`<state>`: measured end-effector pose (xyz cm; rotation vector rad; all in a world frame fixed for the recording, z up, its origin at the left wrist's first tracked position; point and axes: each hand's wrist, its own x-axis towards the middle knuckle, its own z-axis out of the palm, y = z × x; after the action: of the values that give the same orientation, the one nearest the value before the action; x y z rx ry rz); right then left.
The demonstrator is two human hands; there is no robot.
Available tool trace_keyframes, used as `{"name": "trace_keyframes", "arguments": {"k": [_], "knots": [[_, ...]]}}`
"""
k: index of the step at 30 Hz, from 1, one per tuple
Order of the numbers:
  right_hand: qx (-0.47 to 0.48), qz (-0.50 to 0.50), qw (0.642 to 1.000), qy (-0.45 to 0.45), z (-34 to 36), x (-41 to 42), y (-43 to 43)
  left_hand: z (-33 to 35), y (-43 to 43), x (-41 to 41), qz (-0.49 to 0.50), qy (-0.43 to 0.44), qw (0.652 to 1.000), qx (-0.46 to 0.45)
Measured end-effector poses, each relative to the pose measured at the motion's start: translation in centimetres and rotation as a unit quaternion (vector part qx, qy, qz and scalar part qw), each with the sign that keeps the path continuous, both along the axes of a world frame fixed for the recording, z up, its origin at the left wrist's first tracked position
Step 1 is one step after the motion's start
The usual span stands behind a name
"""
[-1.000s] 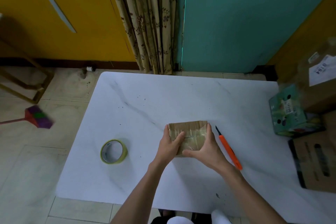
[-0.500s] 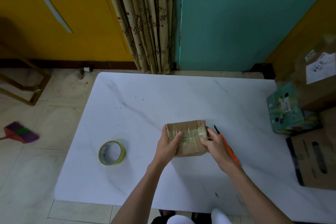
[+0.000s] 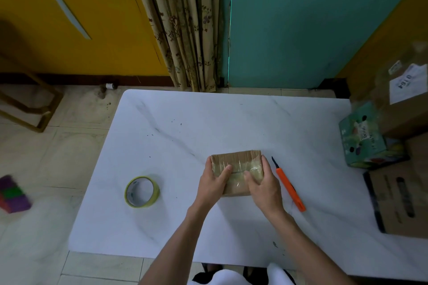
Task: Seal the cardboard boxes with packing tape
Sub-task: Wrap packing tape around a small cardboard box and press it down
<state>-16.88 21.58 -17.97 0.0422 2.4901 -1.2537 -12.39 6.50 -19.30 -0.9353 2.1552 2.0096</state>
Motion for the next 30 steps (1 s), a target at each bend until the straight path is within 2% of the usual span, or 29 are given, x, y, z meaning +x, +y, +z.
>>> {"name": "trace_keyframes", "arguments": {"k": [6, 10, 12, 16, 21, 26, 30], "knots": [[-0.024, 0.007, 0.999, -0.028, -1.0, -0.3, 0.8, -0.3, 0.0, 0.1, 0.0, -0.027, 0.999, -0.033], [-0.023, -0.013, 0.998, -0.061, -1.3, -1.4, 0.2, 0.1, 0.5, 0.1, 0.02, -0.091, 0.98, -0.176], [-0.032, -0.009, 0.995, -0.099, -0.6, -1.7, -0.4, 0.6, 0.8, 0.0, 0.005, -0.112, 0.971, -0.21], [0.034, 0.003, 0.998, -0.062, -0.5, -2.1, -1.0, 0.9, 0.7, -0.4, -0.013, -0.109, 0.977, -0.182], [0.071, 0.007, 0.997, -0.006, -0.9, -2.0, -1.1, 0.3, 0.5, -0.3, -0.021, -0.086, 0.97, -0.227], [0.058, -0.003, 0.997, -0.043, -0.6, -2.2, -1.1, 0.4, 0.6, -0.5, -0.009, -0.116, 0.971, -0.211], [0.062, -0.007, 0.996, -0.057, -0.6, -2.0, -1.2, 0.7, 1.3, -0.5, 0.019, -0.13, 0.981, -0.141]]}}
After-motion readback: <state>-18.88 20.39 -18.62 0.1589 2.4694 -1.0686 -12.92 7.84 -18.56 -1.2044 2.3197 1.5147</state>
